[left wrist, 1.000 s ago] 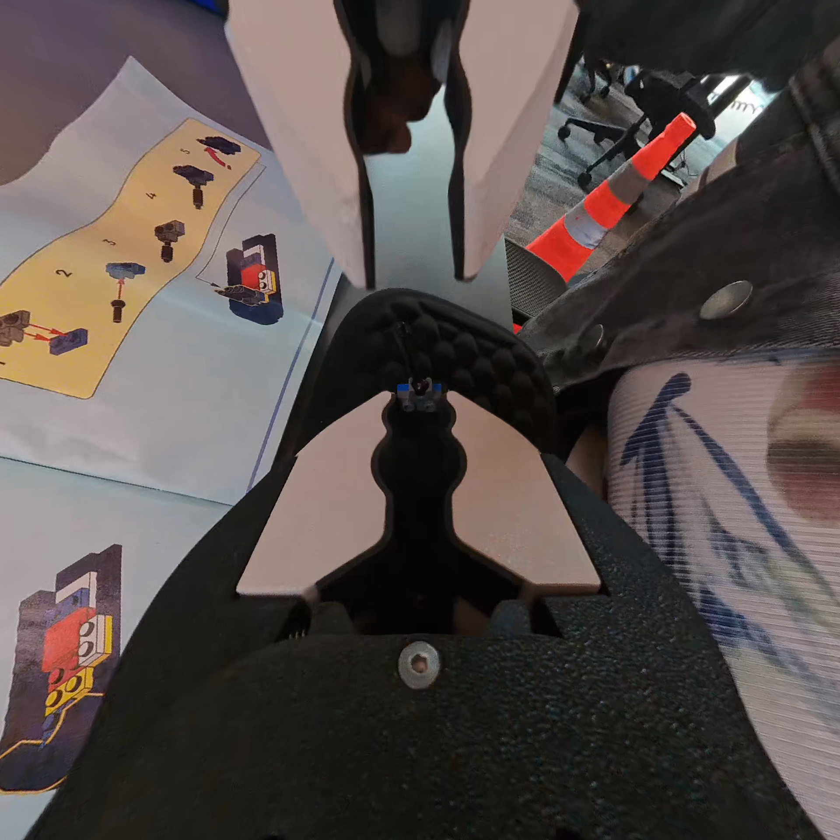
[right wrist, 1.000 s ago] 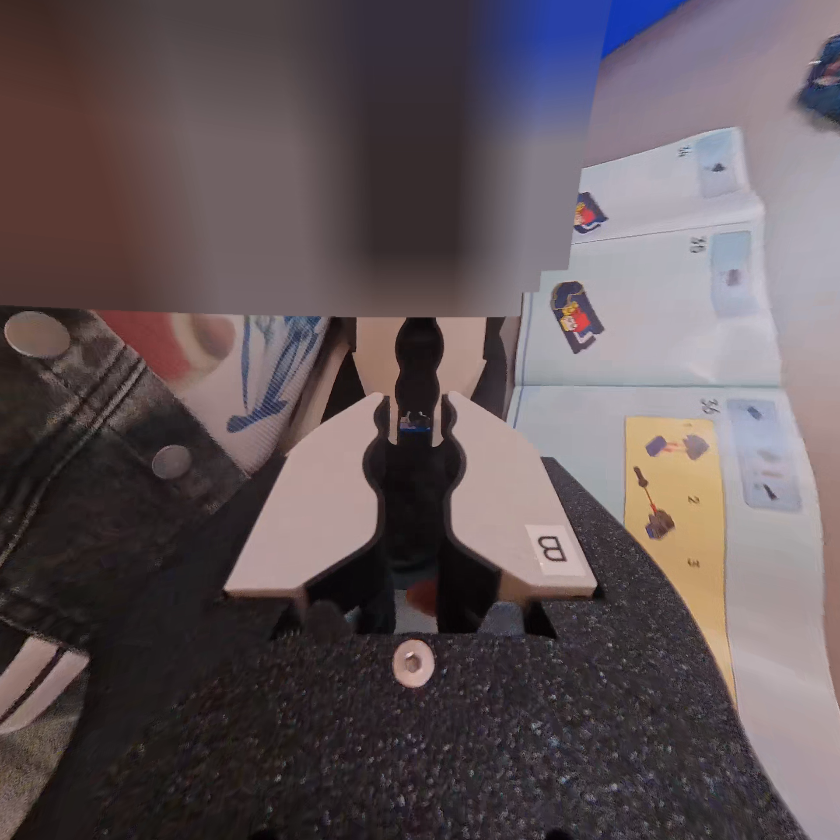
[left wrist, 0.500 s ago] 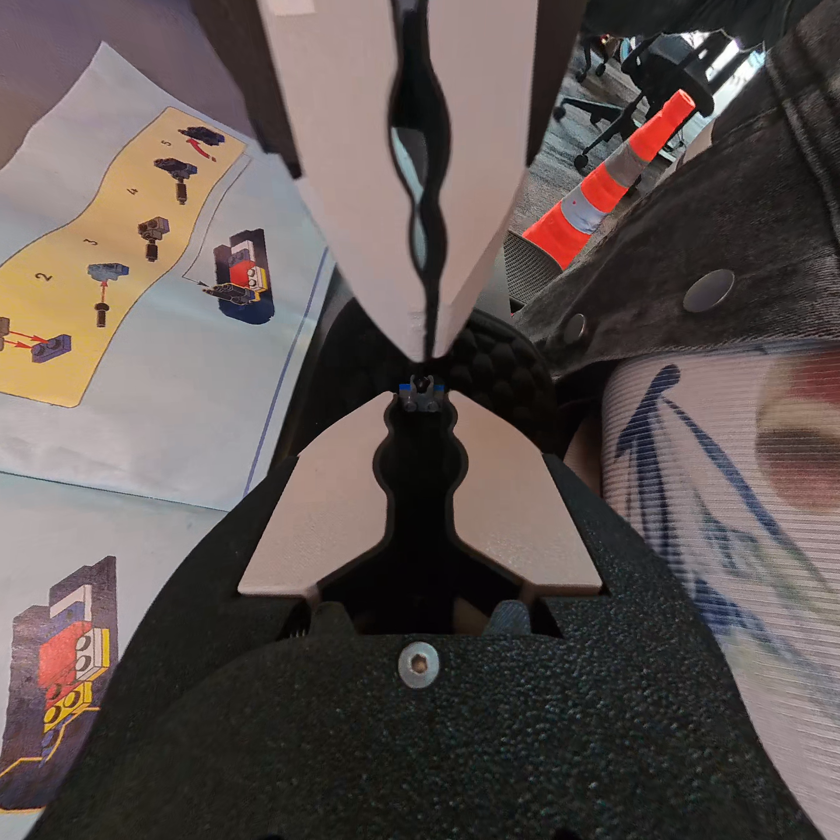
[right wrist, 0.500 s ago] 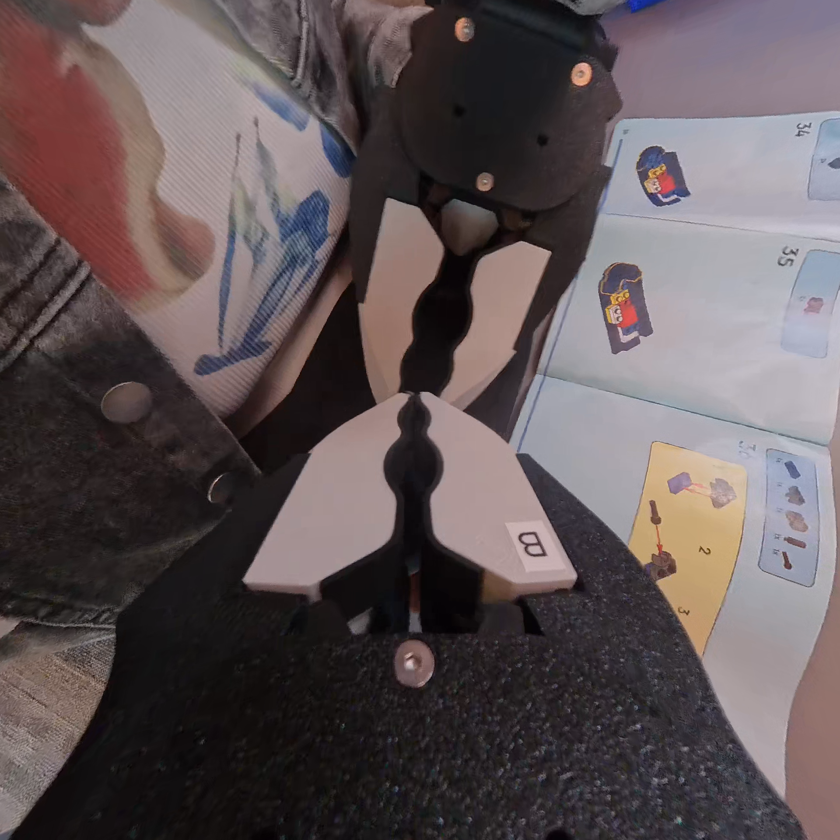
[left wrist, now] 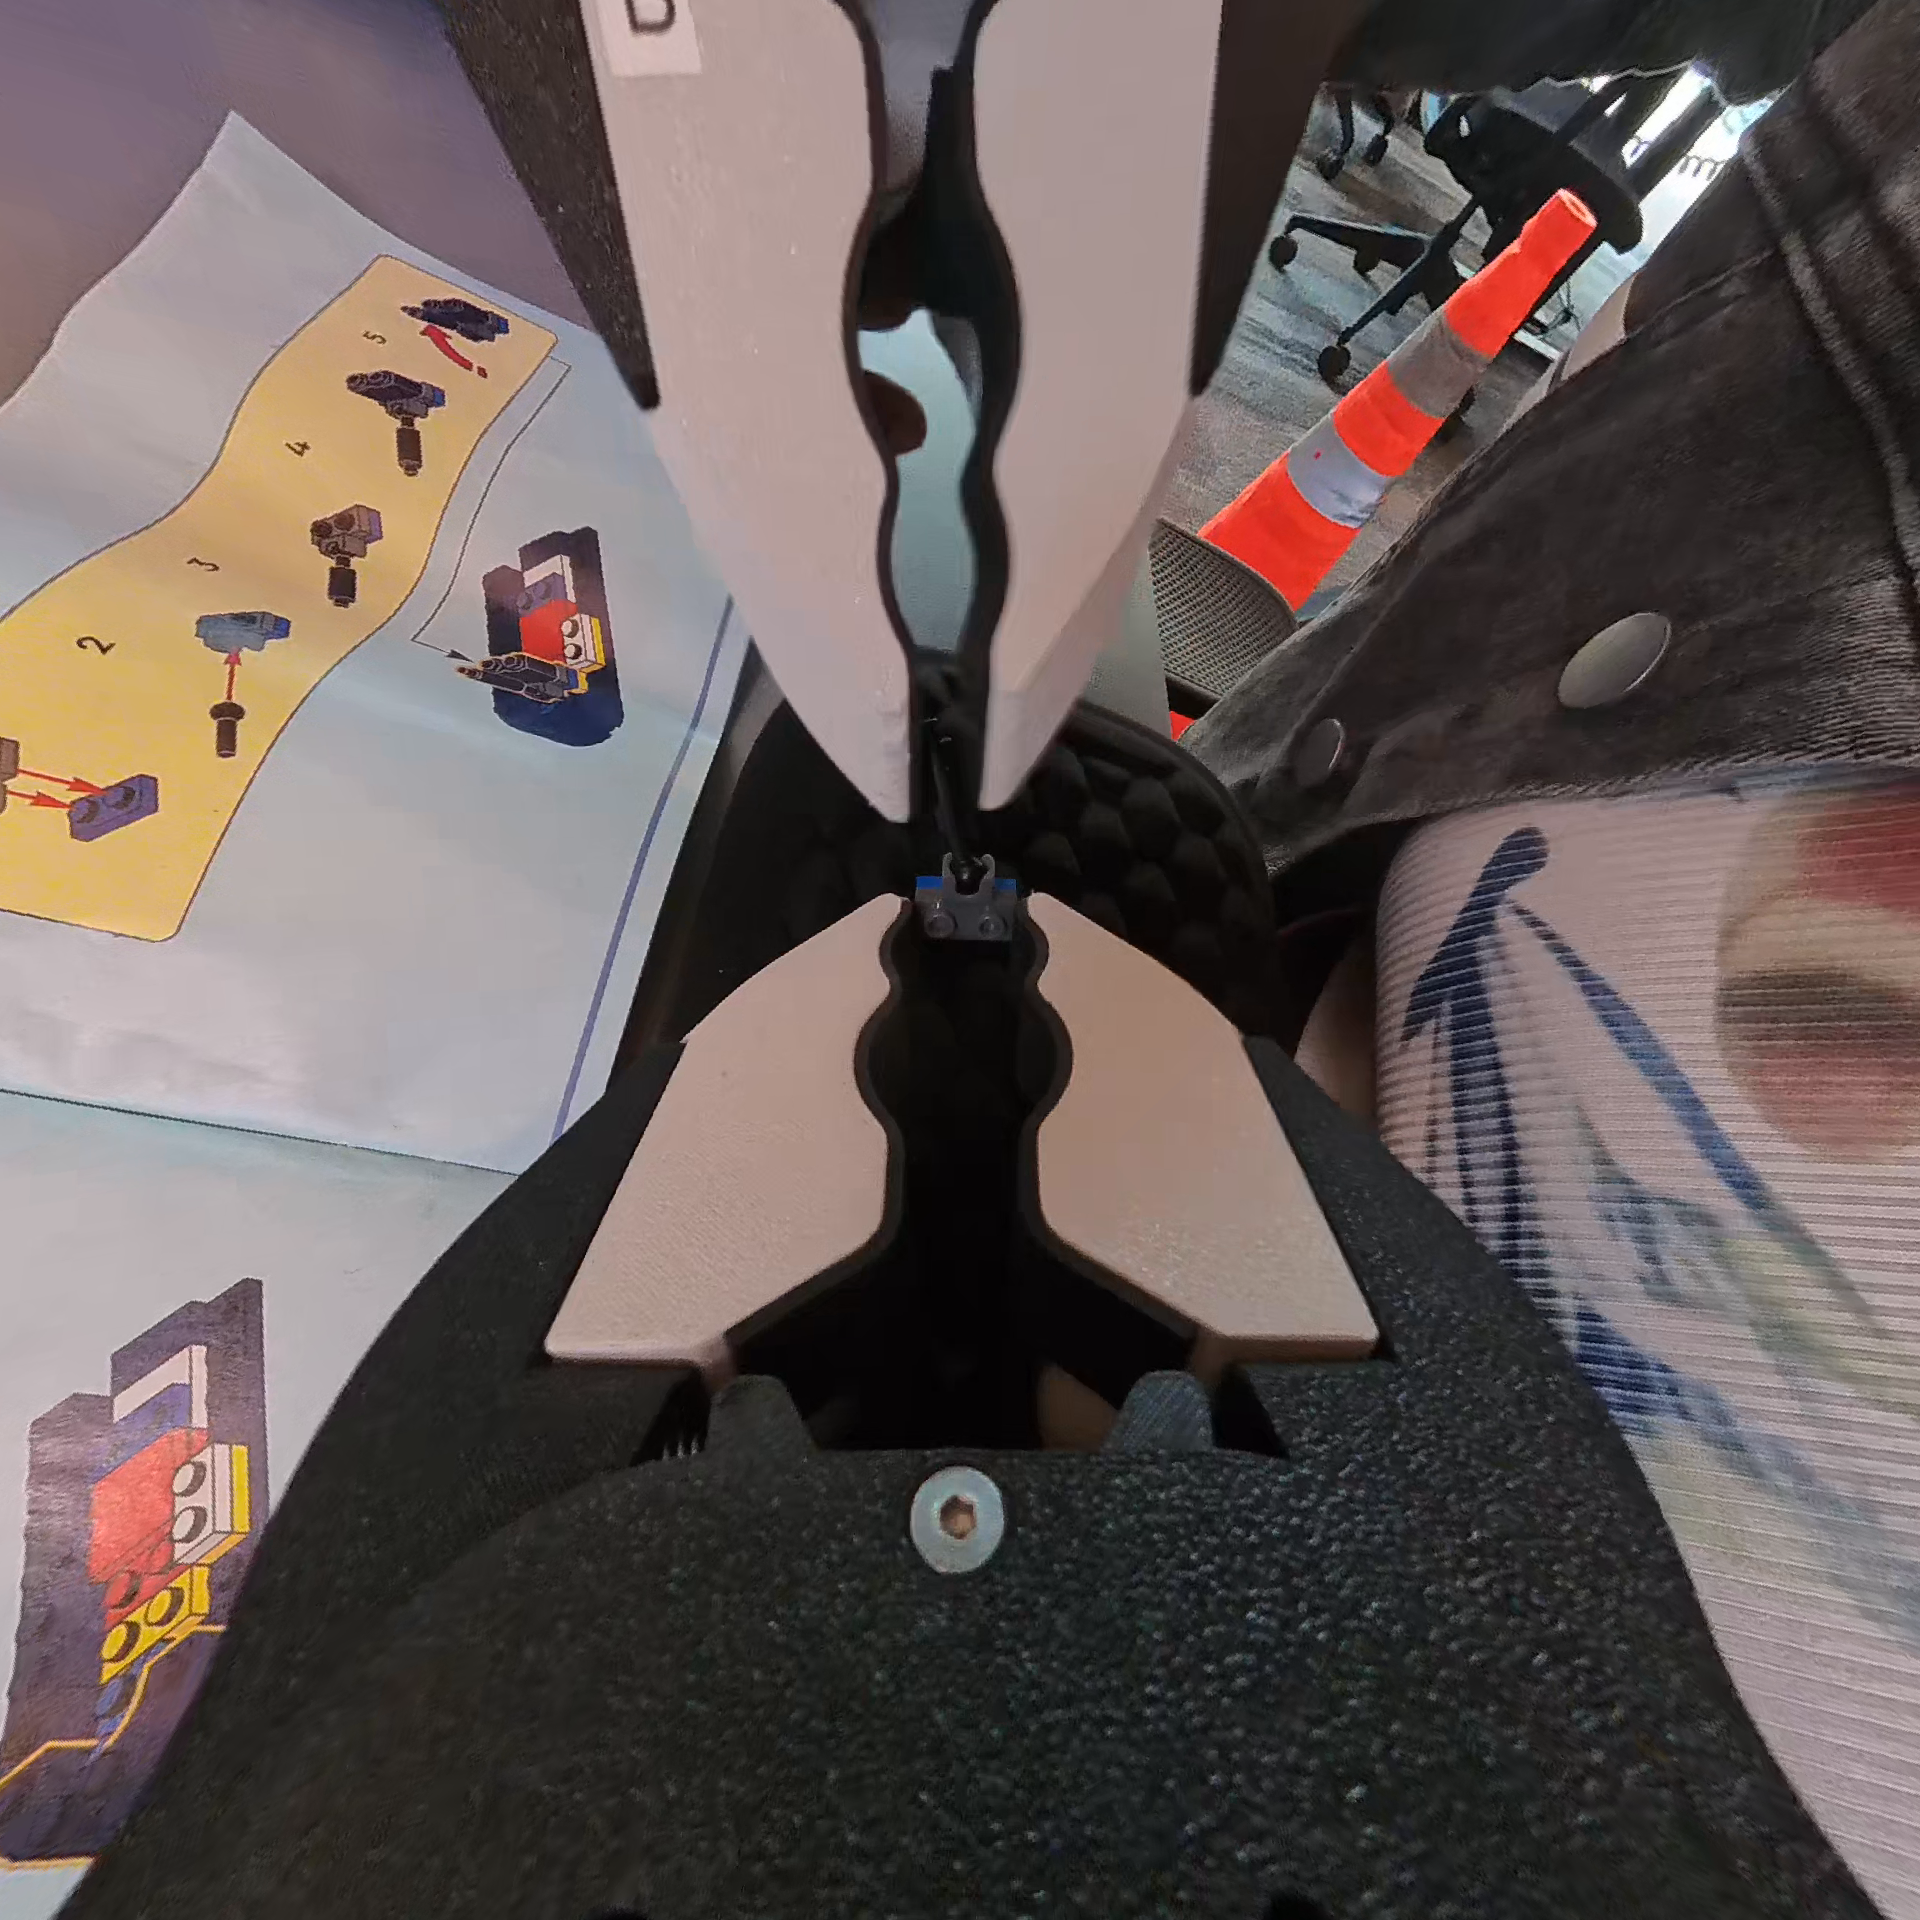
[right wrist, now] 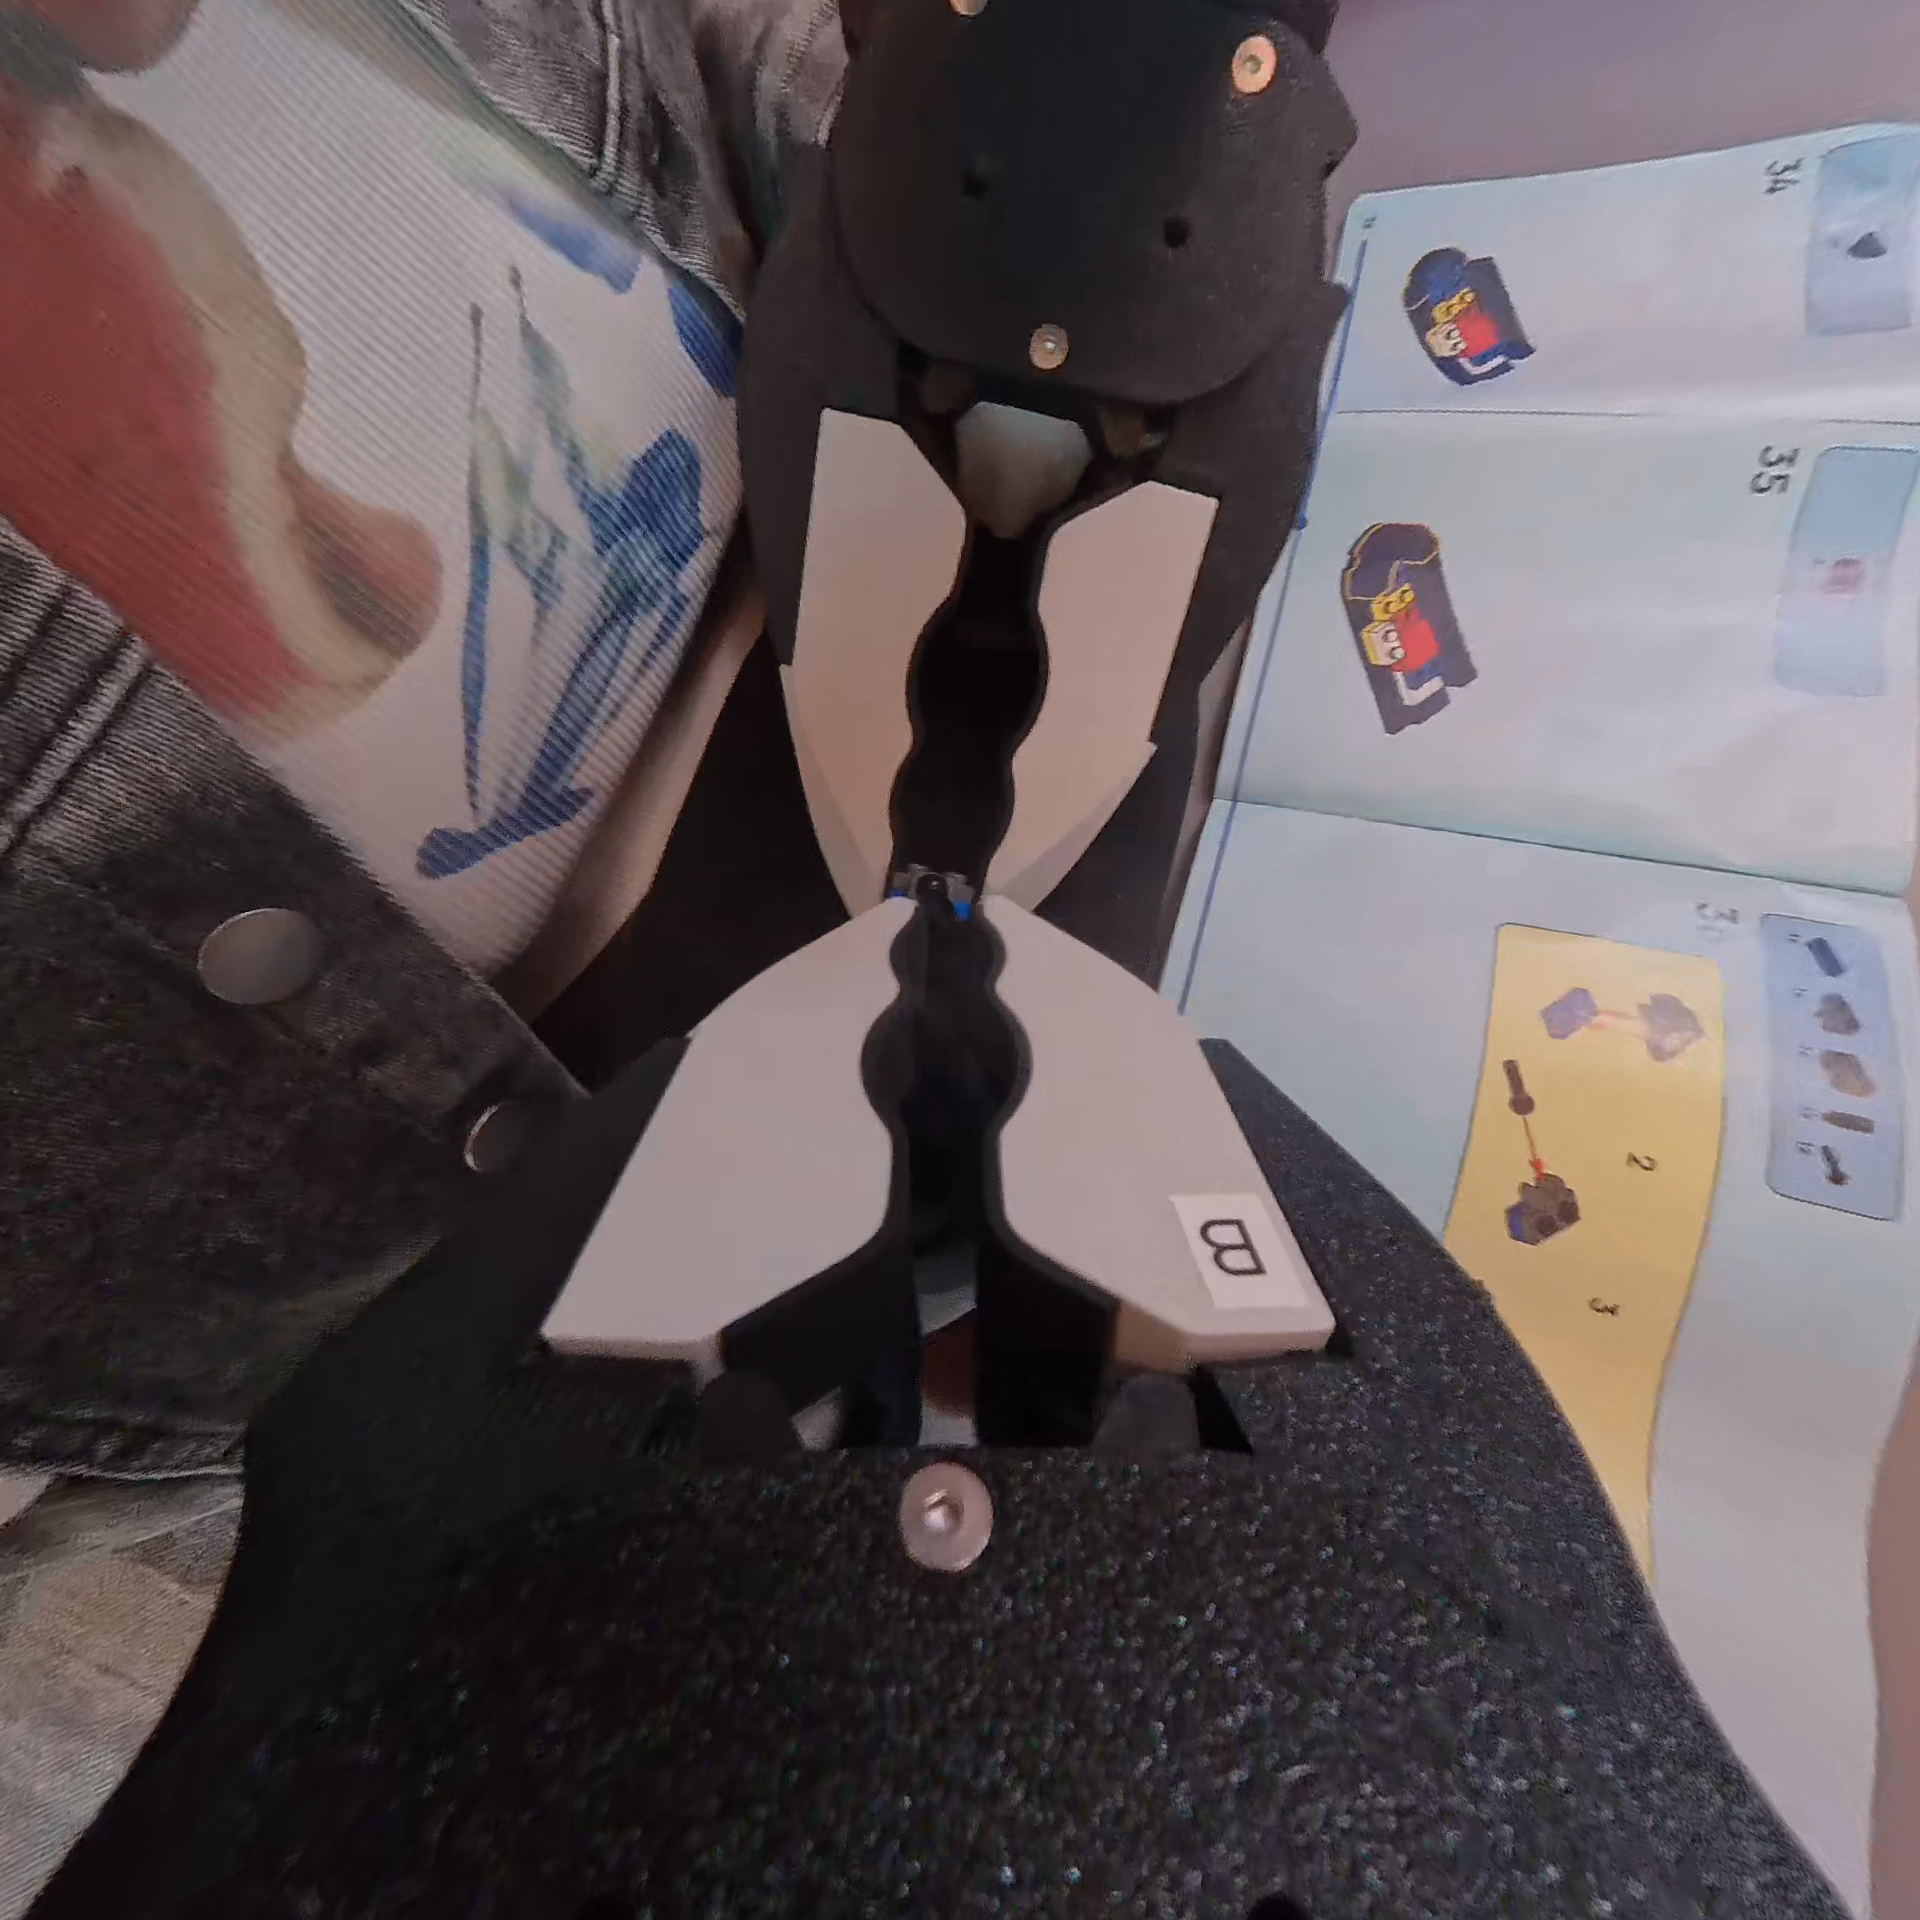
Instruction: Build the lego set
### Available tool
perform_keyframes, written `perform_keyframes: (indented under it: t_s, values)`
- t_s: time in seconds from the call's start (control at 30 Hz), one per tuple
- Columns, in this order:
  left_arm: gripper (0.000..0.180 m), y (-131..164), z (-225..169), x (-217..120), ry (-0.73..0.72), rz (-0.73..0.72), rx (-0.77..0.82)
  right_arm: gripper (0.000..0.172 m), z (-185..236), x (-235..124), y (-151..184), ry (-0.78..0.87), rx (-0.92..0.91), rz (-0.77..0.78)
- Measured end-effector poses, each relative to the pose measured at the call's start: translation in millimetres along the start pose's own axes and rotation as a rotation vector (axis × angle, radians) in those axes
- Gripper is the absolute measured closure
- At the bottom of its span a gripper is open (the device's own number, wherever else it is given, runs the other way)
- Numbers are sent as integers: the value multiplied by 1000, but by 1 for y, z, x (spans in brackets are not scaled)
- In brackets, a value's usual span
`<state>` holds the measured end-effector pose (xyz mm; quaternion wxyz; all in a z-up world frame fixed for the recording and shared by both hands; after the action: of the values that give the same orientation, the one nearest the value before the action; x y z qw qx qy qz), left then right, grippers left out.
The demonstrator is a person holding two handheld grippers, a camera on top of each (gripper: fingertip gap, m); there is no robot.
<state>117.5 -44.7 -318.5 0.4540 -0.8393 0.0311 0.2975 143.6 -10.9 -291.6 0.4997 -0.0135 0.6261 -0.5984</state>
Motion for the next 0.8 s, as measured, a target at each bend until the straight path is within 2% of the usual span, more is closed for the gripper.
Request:
perform_keyframes:
  t_s: [0.1,0.27,0.47,0.8]
  values:
    - [164,-1,1,0,-11,-7,-12,165,0,-1,1,28,-17,34]
    - [164,0,4,1,-46,-4,-30,165,3,-1,3,177,-16,112]
    - [164,0,5,3,-76,21,-23,166,10,1,4,342,105,173]
    - [164,4,3,7,-65,119,89,167,11,4,-1,237,30,251]
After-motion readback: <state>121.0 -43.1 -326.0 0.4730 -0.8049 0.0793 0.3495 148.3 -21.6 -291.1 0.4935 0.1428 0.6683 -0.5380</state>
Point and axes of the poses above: each gripper's, where its closed fingertips meet, x out along the fingers, y out of its underside, z = x × y across the jaws, the point moved 3 cm from there along -x, back along the fingers, and after that the axes turned 3 degrees about -x, right-handed, at the moved point
